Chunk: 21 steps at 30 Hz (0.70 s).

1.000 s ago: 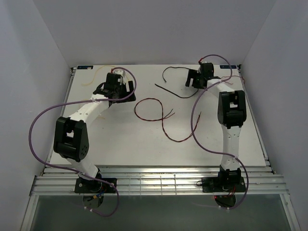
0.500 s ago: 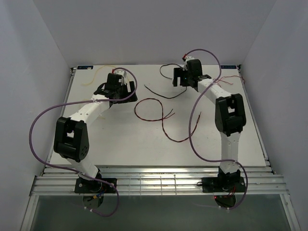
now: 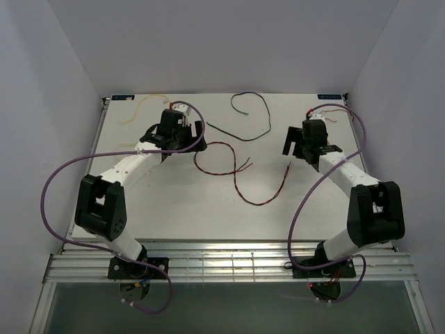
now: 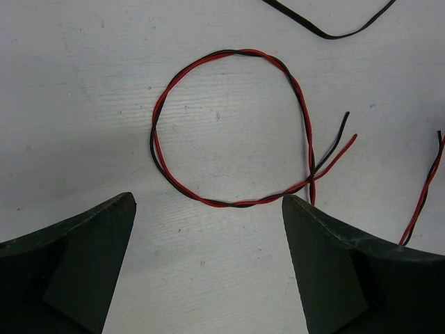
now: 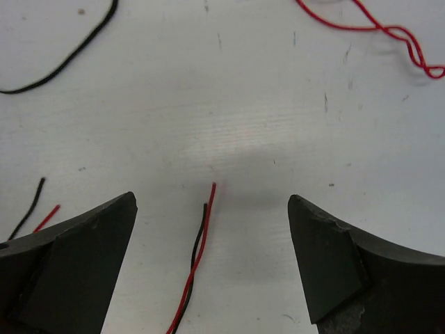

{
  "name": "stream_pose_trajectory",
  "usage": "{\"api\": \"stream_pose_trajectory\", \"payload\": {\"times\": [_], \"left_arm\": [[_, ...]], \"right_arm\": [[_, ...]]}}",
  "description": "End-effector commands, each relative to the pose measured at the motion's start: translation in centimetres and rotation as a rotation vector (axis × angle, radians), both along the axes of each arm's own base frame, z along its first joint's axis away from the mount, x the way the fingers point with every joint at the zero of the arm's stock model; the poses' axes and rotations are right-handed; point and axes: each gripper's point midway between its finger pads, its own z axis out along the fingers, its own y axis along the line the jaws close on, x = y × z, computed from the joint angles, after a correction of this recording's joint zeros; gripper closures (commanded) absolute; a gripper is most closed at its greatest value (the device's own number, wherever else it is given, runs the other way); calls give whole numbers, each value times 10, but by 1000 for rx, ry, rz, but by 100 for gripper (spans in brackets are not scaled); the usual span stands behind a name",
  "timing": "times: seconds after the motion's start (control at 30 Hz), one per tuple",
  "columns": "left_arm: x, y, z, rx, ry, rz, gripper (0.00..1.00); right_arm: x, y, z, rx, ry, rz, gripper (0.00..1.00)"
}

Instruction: Untangle the cables

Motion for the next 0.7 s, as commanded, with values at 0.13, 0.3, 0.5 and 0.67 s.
{"api": "stream_pose_trajectory", "payload": {"times": [0.13, 0.3, 0.5, 0.67], "left_arm": [[-5, -4, 32, -47, -87, 0, 2], [-4, -5, 35, -45, -96, -1, 2], [-5, -5, 30, -37, -86, -1, 2], [-5, -4, 31, -26, -92, 2, 2]], "right_arm": [[-5, -9, -33, -28, 106, -82, 20], [3, -4, -63, -16, 172, -92, 37], [12, 1, -83, -7, 195, -81, 52], [3, 2, -92, -2, 214, -70, 72]]}}
